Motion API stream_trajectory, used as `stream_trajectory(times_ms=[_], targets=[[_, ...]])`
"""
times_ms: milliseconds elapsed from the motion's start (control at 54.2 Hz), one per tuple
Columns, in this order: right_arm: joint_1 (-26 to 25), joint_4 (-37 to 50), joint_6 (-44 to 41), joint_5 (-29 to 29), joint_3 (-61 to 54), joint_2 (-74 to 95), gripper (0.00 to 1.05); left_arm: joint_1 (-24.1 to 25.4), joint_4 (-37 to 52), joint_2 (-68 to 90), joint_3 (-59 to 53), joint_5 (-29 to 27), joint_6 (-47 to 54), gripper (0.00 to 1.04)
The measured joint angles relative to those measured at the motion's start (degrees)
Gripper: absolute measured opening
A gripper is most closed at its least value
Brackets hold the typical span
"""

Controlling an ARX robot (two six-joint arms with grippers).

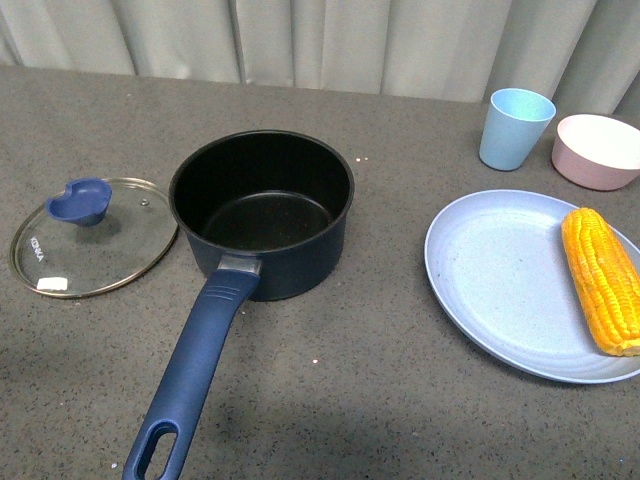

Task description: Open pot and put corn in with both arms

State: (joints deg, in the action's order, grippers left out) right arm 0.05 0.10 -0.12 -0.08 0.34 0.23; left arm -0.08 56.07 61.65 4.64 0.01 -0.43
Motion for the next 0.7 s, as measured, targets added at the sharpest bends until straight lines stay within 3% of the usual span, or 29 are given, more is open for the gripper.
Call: stream_trajectory(times_ms=[701], targets=[[0.0, 0.0, 0.0, 0.0, 0.0, 0.0, 0.95, 0.0, -23.1, -28.2, -3.5, 0.0, 0.0, 0.04]])
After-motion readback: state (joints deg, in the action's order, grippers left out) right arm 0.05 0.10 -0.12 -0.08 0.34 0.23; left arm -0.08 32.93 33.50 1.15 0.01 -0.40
